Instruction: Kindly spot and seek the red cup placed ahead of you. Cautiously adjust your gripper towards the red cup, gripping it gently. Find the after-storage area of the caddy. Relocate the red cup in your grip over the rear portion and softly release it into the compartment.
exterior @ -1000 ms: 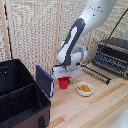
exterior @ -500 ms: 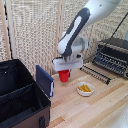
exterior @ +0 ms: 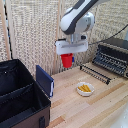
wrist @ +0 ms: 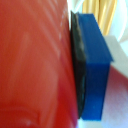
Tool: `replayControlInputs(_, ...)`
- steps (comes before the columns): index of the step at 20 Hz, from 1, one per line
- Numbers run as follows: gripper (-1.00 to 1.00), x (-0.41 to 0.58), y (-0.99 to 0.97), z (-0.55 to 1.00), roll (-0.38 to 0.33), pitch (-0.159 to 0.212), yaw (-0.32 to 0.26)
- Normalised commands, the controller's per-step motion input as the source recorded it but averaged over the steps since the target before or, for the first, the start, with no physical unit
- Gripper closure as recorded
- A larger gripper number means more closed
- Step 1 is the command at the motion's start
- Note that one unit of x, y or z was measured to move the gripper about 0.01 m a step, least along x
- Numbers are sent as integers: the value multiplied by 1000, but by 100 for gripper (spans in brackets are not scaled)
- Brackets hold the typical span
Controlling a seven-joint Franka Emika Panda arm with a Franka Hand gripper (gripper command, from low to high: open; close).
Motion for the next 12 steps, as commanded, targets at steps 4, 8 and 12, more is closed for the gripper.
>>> replayControlInputs(4, 100, 0, 477, 656, 117, 73, -44)
replayControlInputs(8, 100, 24, 629, 604, 116, 51, -41)
replayControlInputs(12, 100, 199, 833, 554, 18, 34, -35)
